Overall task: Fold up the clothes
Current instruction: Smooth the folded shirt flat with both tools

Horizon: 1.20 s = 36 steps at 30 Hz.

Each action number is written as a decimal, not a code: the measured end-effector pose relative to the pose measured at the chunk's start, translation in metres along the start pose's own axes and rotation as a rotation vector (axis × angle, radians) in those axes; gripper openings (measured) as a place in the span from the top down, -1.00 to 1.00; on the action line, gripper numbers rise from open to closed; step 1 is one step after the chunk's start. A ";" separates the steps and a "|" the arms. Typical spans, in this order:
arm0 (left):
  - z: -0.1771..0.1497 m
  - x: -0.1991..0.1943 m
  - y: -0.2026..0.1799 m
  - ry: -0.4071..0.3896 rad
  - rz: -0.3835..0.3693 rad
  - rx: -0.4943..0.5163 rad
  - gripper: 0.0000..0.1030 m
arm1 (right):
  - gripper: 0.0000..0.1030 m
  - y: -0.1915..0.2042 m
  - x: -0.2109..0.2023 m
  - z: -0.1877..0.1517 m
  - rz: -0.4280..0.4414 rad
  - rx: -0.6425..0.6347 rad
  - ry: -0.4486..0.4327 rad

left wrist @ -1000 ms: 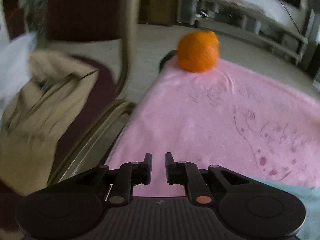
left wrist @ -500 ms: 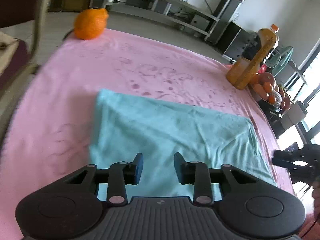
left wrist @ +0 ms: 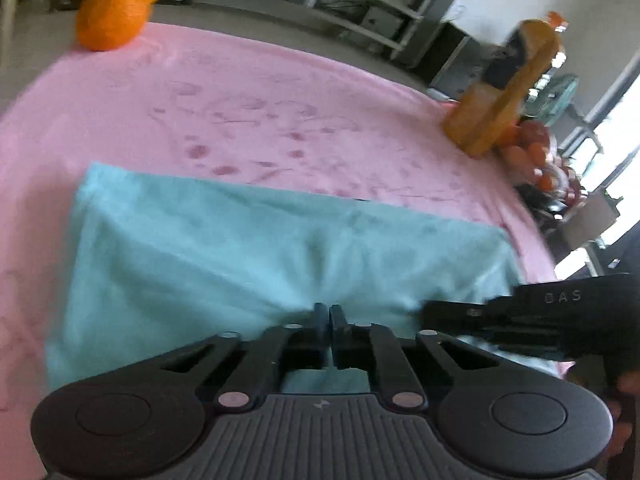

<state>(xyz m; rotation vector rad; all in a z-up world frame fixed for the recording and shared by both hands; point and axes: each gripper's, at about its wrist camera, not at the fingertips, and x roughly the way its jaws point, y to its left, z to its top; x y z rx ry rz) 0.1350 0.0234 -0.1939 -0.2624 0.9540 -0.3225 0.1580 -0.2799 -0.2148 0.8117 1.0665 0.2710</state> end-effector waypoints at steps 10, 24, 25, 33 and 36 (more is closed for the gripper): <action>-0.028 -0.078 0.084 -0.033 0.325 -0.086 0.84 | 0.93 -0.122 -0.117 -0.011 -0.076 0.477 -0.338; -0.057 -0.095 0.004 -0.140 0.068 0.057 0.69 | 0.73 -0.026 -0.107 -0.064 -0.247 0.011 -0.348; -0.056 -0.085 -0.003 -0.137 0.061 0.074 0.69 | 0.73 -0.017 -0.103 -0.068 -0.258 -0.032 -0.345; -0.081 -0.044 -0.049 -0.026 0.158 0.371 0.64 | 0.71 0.032 -0.083 -0.109 -0.384 -0.365 -0.267; -0.106 -0.066 -0.052 0.035 0.145 0.441 0.69 | 0.70 0.035 -0.085 -0.134 -0.458 -0.483 -0.203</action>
